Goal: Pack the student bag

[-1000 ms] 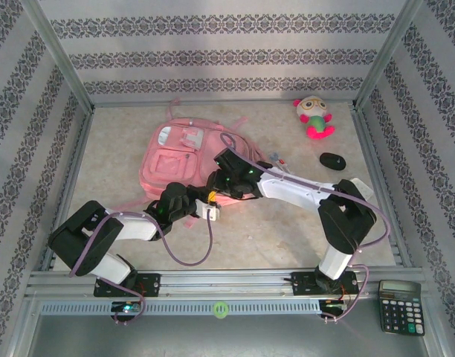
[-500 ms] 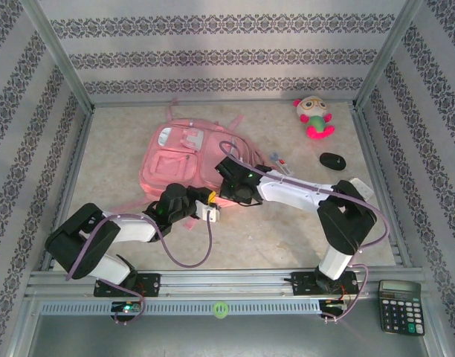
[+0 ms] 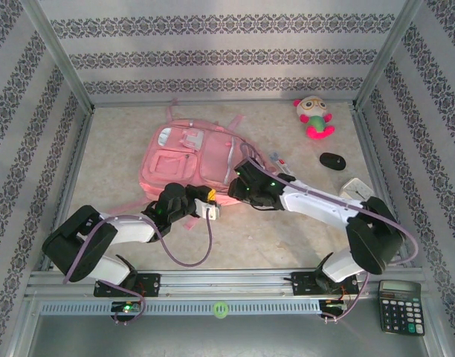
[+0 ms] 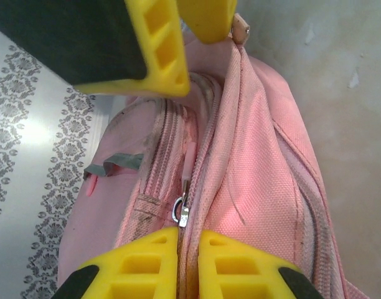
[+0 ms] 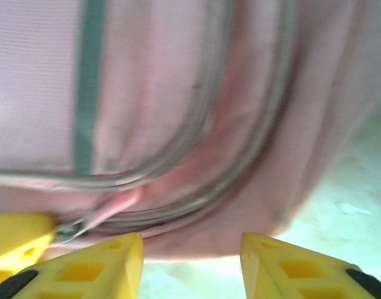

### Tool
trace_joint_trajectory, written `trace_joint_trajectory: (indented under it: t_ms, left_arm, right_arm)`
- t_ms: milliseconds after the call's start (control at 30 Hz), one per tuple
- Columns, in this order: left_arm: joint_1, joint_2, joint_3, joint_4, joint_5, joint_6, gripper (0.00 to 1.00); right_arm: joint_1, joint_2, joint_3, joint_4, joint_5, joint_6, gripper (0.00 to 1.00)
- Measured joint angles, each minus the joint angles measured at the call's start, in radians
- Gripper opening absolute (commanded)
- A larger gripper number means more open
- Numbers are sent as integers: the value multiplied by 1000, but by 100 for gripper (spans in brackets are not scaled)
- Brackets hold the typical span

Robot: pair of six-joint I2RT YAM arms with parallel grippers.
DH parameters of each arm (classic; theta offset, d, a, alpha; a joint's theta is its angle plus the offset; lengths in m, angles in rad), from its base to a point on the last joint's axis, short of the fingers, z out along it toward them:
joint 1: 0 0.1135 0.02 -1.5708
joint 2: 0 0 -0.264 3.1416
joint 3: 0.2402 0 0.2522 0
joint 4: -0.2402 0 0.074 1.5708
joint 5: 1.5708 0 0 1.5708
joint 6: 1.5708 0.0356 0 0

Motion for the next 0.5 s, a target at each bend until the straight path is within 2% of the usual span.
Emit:
trace_joint_trajectory:
  t_ms: [67,100,167,200,300,333,433,500]
  left_arm:
    - [0,-13,0,0,6,-48,3]
    - [0,-19,1,-1,13,-75,8]
    - [0,-38,2,-10,31,-127,18]
    - [0,-55,6,-35,43,-154,26]
    - [0,-137,42,-175,98,-229,60]
    - [0,-174,72,-243,118,-252,67]
    - [2,-254,166,-407,157,-324,73]
    - [8,-290,220,-502,166,-363,74]
  right_arm:
    - [-7,-56,-49,84,-37,-40,55]
    - [-10,-90,-76,127,-51,-73,59]
    - [-15,-146,-108,175,-77,-169,59]
    - [-15,-175,-118,188,-87,-230,60]
    - [-34,-251,-134,200,-118,-402,61]
    - [-52,-273,-138,200,-143,-444,61]
    - [-147,-309,-145,200,-255,-509,59]
    - [-197,-309,-148,199,-322,-526,59]
